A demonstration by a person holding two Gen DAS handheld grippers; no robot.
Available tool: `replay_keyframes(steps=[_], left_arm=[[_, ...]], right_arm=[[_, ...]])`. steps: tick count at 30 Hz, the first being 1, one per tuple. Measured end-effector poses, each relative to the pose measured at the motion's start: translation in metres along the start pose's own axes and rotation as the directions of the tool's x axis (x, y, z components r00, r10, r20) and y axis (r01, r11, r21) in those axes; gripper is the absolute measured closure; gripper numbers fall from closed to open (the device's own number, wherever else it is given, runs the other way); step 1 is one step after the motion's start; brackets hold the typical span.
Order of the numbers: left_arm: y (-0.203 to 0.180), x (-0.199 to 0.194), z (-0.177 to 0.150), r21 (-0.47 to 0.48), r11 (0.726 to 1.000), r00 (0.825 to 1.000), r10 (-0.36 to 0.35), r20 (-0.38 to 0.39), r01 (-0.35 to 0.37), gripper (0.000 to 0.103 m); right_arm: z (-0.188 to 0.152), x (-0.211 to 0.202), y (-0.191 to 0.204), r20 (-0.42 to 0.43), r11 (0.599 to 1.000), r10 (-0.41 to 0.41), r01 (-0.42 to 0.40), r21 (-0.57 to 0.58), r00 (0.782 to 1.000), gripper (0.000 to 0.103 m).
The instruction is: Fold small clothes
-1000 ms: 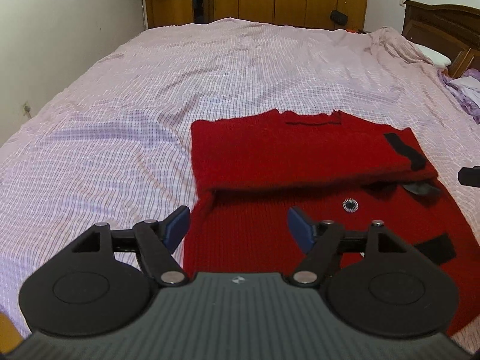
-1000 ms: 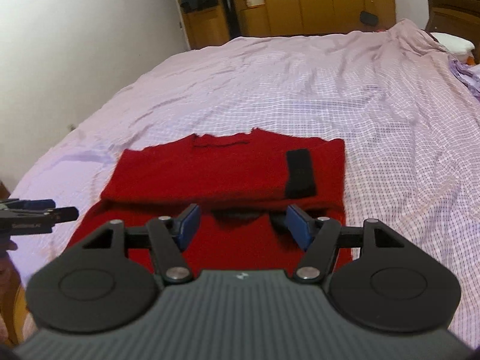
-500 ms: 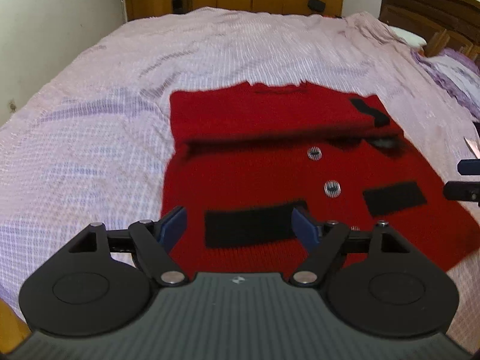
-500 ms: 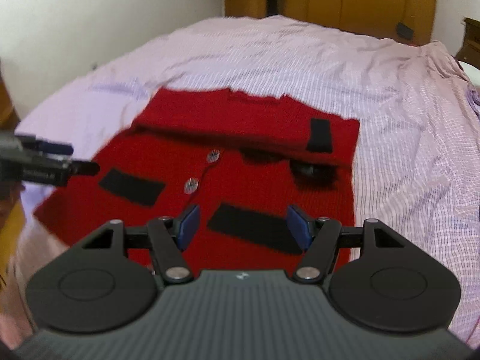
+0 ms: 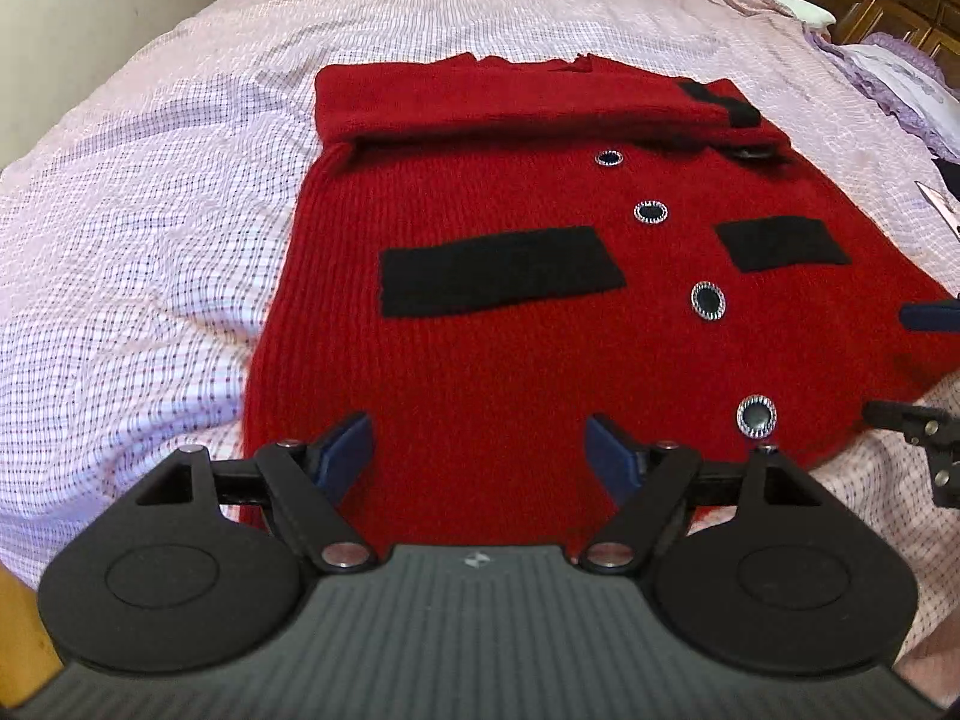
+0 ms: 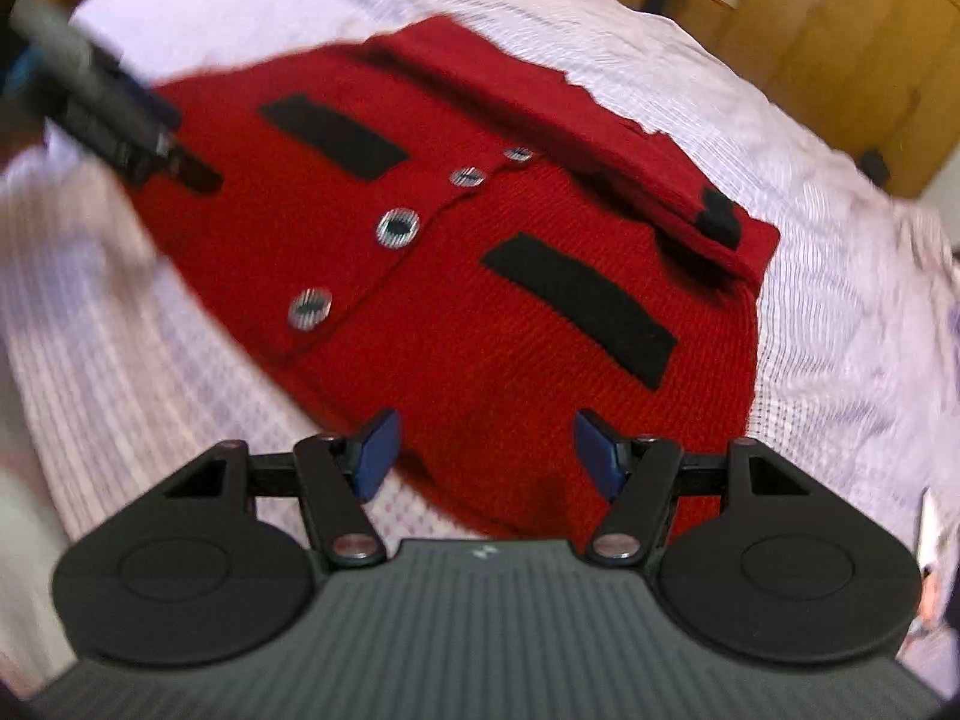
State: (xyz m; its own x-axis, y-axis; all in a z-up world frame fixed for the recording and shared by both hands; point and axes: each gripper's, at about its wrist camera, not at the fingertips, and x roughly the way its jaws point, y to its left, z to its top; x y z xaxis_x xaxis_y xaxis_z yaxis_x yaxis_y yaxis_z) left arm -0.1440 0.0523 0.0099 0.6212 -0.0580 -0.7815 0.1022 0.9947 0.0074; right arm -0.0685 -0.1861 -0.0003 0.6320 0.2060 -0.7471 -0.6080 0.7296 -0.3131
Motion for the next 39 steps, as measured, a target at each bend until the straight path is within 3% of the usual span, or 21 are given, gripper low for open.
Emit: replay_keyframes(steps=[5, 10, 15, 20, 21, 23, 25, 28, 35, 39], left_arm=[[0.0, -0.005, -0.005, 0.009, 1.0, 1.0, -0.004, 0.014, 0.004, 0.021], [-0.001, -0.01, -0.007, 0.015, 0.999, 0.999, -0.036, 0.013, 0.035, 0.021], [-0.006, -0.013, -0.008, 0.039, 0.998, 0.998, -0.057, 0.018, 0.056, 0.021], [-0.013, -0.015, -0.011, 0.072, 0.993, 0.996, -0.09, 0.021, 0.088, 0.021], [-0.015, -0.016, -0.012, 0.083, 0.992, 0.995, -0.099, 0.016, 0.097, 0.021], [-0.02, -0.017, -0.014, 0.109, 0.988, 0.994, -0.113, 0.012, 0.111, 0.021], [-0.026, -0.019, -0.016, 0.148, 0.982, 0.993, -0.121, 0.014, 0.118, 0.021], [-0.035, -0.019, -0.021, 0.188, 0.974, 0.992, -0.128, 0.012, 0.123, 0.021], [-0.038, 0.002, -0.023, 0.214, 0.977, 1.0, -0.016, -0.001, 0.016, 0.021], [-0.029, 0.014, -0.015, 0.234, 0.965, 0.992, 0.108, 0.073, -0.122, 0.023]], right_arm=[[-0.01, 0.008, 0.014, -0.053, 0.995, -0.019, 0.013, -0.099, 0.998, 0.037], [-0.008, 0.014, 0.025, -0.026, 0.987, -0.061, 0.057, -0.15, 0.998, 0.037], [0.0, 0.016, 0.019, 0.029, 0.989, -0.096, 0.098, -0.109, 0.995, 0.037], [0.005, 0.012, 0.003, 0.1, 0.997, -0.081, 0.079, 0.024, 0.992, 0.039], [0.007, 0.014, 0.0, 0.11, 0.996, -0.071, 0.066, 0.054, 0.991, 0.04], [0.01, 0.015, -0.008, 0.123, 0.993, -0.044, 0.03, 0.111, 0.991, 0.064], [0.012, 0.017, -0.015, 0.127, 0.985, -0.032, 0.009, 0.172, 0.991, 0.077], [0.013, 0.017, -0.023, 0.148, 0.971, -0.036, 0.0, 0.238, 0.988, 0.08], [0.013, 0.015, -0.031, 0.179, 0.952, -0.039, -0.018, 0.305, 0.983, 0.082], [0.01, 0.014, -0.032, 0.174, 0.951, -0.031, -0.025, 0.309, 0.984, 0.082]])
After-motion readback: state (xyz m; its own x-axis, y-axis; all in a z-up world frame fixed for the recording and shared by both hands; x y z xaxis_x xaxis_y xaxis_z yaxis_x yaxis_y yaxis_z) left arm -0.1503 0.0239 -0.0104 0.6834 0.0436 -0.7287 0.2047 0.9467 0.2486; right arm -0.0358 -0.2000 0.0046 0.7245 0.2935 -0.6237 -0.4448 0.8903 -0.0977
